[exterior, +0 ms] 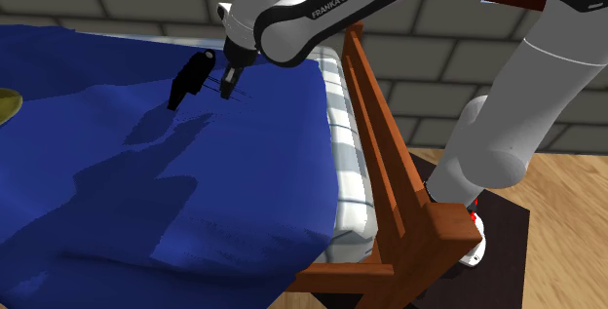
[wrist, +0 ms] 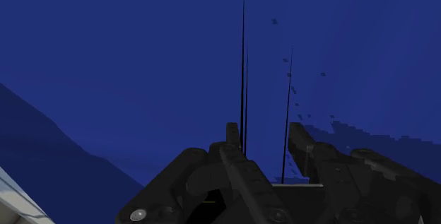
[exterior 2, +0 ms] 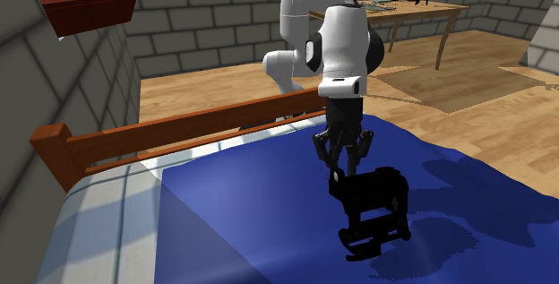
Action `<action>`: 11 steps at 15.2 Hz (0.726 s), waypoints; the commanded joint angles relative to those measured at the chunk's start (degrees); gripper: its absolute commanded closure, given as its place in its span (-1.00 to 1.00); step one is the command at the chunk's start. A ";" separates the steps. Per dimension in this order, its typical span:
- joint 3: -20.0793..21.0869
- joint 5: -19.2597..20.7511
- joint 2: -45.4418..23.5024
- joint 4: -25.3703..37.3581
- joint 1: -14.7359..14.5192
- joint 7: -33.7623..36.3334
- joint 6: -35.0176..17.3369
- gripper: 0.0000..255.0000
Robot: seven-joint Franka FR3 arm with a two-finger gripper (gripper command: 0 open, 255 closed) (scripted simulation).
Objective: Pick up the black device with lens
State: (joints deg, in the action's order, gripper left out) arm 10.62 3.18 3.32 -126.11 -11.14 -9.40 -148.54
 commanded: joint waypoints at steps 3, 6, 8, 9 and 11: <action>0.01 0.01 -0.03 -0.03 -0.01 0.02 -0.06 1.00; 0.01 0.01 -0.03 -0.03 0.00 0.01 -0.06 1.00; -0.03 -0.02 -0.07 -0.01 0.02 -0.08 -0.07 1.00; -0.04 -0.20 0.27 0.42 0.00 -0.23 0.69 1.00; -0.07 -0.50 0.90 1.34 -0.02 -0.49 2.21 1.00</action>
State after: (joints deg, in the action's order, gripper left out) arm 10.56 2.81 3.92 -125.12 -11.15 -9.78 -146.96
